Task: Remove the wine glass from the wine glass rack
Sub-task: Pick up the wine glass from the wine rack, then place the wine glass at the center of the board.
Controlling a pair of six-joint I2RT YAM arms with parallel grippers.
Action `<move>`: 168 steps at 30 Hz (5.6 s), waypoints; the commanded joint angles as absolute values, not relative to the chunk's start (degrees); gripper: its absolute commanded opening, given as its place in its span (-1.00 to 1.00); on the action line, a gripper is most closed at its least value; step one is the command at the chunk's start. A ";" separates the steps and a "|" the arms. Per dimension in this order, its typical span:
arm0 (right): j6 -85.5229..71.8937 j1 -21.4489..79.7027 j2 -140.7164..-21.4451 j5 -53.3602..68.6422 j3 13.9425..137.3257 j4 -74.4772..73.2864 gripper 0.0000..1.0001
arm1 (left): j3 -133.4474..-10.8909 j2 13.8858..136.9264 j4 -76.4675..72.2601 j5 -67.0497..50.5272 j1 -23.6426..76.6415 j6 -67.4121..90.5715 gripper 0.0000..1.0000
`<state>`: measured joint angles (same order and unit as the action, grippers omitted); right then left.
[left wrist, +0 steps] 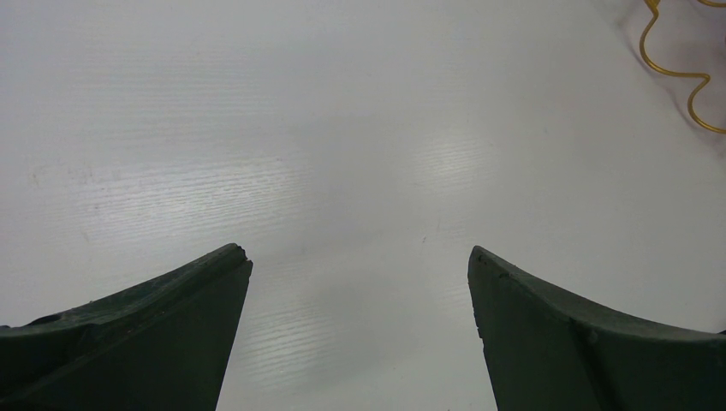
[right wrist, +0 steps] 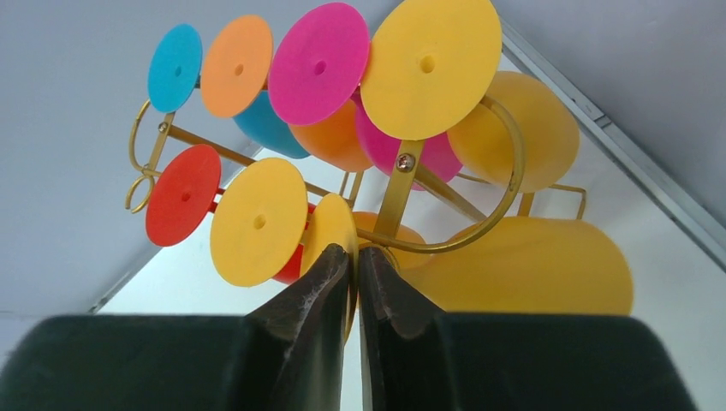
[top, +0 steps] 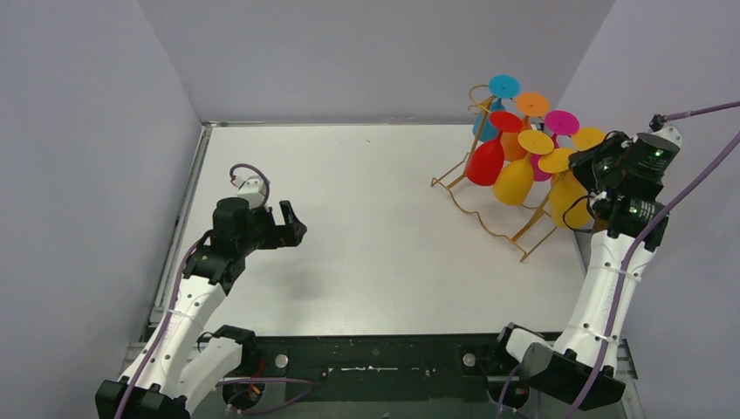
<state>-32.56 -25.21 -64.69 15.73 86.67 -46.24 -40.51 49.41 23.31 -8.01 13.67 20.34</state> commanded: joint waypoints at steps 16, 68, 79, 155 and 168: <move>-47.02 -26.29 -55.51 16.28 78.29 -35.98 -1.00 | -40.85 50.16 20.96 -8.70 13.62 19.82 0.95; -31.98 -8.19 -36.06 59.50 60.31 -32.32 -1.00 | -27.79 44.78 -17.98 -45.35 24.95 46.81 0.71; -29.47 -6.75 -39.03 61.60 62.68 -34.96 -1.00 | -28.35 47.15 -22.38 -34.03 37.97 49.09 0.63; -26.76 47.28 -59.49 43.50 51.99 3.20 -1.00 | -29.43 37.49 -11.96 -36.12 39.11 39.66 -1.00; -24.64 47.93 -57.85 40.57 43.04 20.27 -1.00 | -34.50 40.12 -0.40 -40.33 39.11 31.94 -0.18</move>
